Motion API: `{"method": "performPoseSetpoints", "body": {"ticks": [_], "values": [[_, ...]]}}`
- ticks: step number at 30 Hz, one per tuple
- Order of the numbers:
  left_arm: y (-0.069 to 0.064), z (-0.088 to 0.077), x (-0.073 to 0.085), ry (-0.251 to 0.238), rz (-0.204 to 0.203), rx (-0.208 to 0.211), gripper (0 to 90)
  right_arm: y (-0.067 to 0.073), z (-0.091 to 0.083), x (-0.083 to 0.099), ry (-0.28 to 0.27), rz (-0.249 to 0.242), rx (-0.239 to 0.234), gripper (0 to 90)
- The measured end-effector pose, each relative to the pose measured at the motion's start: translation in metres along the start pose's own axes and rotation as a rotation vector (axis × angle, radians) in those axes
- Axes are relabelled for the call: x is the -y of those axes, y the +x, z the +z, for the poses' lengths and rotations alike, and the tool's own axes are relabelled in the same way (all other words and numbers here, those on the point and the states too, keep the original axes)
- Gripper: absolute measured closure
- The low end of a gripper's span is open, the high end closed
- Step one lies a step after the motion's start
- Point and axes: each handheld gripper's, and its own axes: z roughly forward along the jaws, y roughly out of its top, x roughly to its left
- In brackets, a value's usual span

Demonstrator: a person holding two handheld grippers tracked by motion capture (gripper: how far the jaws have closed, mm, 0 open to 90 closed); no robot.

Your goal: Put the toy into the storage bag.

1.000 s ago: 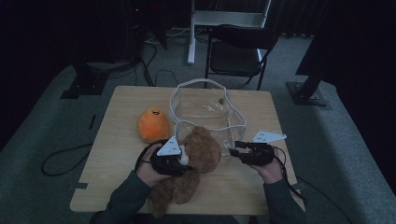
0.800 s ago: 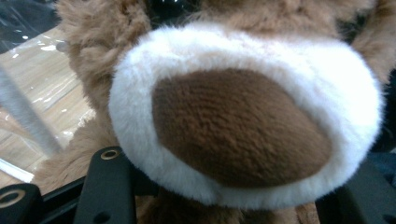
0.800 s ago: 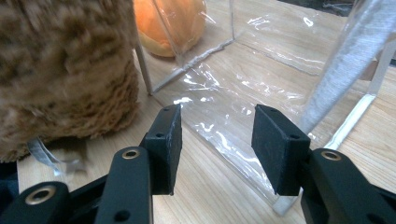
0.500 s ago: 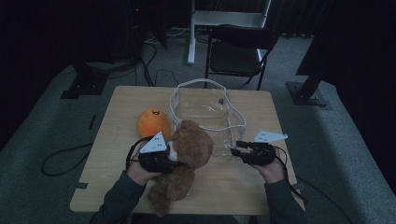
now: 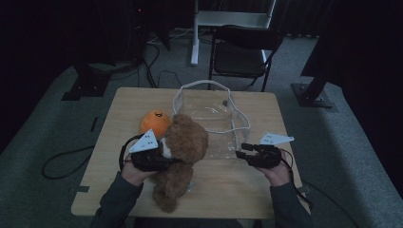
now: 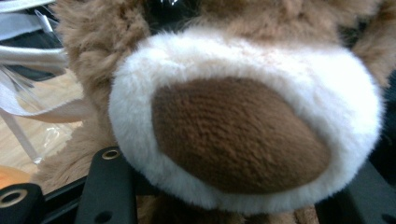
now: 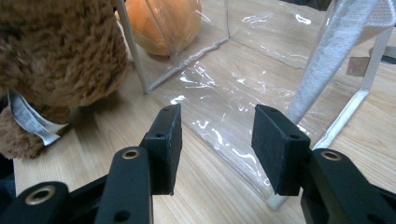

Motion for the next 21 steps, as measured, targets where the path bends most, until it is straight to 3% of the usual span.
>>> {"method": "performPoseSetpoints", "body": {"ticks": [21], "values": [[0.016, -0.022, -0.009, -0.05, -0.025, -0.056, 44.0, -0.008, 0.002, 0.007, 0.03, 0.02, 0.028, 54.8]]}}
